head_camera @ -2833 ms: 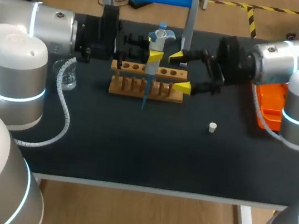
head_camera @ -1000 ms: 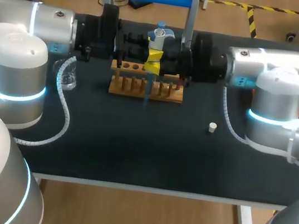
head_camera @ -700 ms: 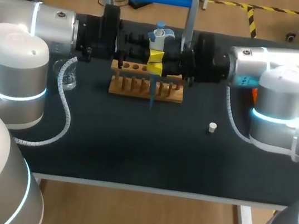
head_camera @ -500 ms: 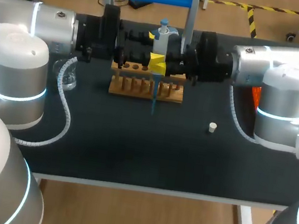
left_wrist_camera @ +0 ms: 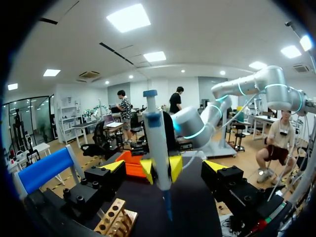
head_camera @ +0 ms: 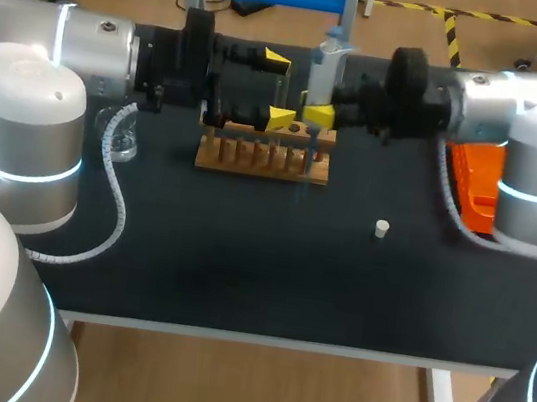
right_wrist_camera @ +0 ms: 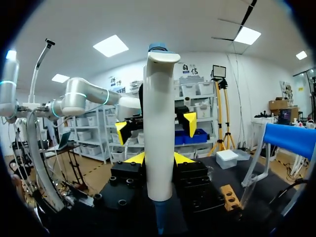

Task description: Invert the test tube, pick up the pipette, mount the tip to pipette, aspirate from beaker and dispense into the tube, eject the tip, return the pipette, and cap with the stopper.

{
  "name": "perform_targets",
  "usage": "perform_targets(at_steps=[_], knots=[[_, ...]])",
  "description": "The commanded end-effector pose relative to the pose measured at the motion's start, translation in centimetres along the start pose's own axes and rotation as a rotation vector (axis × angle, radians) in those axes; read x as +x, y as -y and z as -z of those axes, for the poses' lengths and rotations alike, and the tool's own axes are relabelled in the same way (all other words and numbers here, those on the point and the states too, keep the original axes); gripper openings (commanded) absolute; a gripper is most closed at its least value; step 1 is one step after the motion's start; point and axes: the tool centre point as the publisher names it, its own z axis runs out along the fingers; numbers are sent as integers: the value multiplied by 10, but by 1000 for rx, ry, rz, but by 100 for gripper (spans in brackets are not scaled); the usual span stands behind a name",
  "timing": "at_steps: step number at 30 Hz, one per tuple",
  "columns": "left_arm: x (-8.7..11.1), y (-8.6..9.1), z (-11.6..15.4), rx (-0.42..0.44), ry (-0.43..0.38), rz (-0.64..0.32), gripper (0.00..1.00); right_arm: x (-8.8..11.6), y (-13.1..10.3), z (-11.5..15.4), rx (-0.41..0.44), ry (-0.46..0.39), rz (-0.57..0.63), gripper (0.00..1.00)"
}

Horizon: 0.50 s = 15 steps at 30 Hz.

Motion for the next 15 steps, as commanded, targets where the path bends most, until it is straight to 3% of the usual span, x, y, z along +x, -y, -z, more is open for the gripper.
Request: perform_targets(at_steps=[1, 15], knots=[[1, 0, 0, -1, 1, 0, 100, 3, -14, 45, 41, -49, 32, 0], [1, 0, 0, -1, 1, 0, 100, 4, -27, 145, 67, 26, 60, 0]])
